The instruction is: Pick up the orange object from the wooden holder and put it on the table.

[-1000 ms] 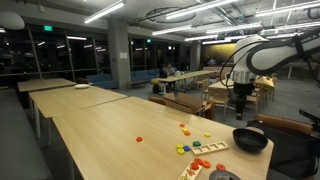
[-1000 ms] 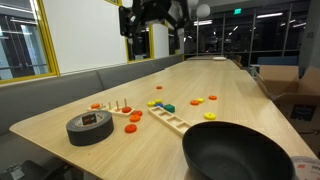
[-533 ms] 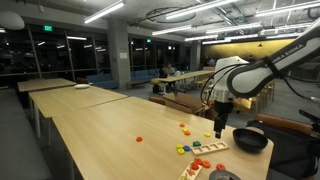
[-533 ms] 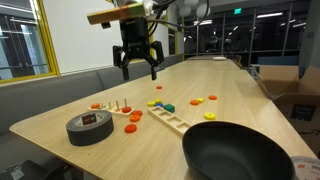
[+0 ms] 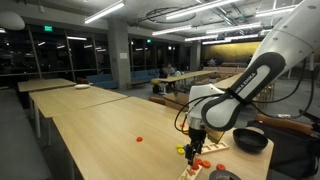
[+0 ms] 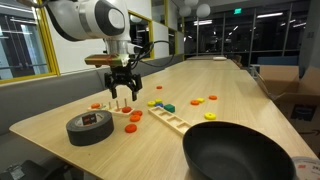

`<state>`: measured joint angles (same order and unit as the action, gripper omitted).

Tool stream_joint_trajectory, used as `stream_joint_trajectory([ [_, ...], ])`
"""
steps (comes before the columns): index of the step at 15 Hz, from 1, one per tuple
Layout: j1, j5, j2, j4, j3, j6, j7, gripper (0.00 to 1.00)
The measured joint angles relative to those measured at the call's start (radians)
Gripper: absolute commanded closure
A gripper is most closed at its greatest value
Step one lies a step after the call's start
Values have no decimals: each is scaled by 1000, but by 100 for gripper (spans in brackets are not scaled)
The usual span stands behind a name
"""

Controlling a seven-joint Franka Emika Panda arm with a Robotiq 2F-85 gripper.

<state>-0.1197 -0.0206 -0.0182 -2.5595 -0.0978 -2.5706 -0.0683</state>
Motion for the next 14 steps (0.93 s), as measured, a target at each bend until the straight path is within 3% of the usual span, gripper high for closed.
stream_joint_trajectory([
  [6,-10,69,193,142,-9,-82,-112,0],
  [14,-24,158,210,178,33,-83,-246,0],
])
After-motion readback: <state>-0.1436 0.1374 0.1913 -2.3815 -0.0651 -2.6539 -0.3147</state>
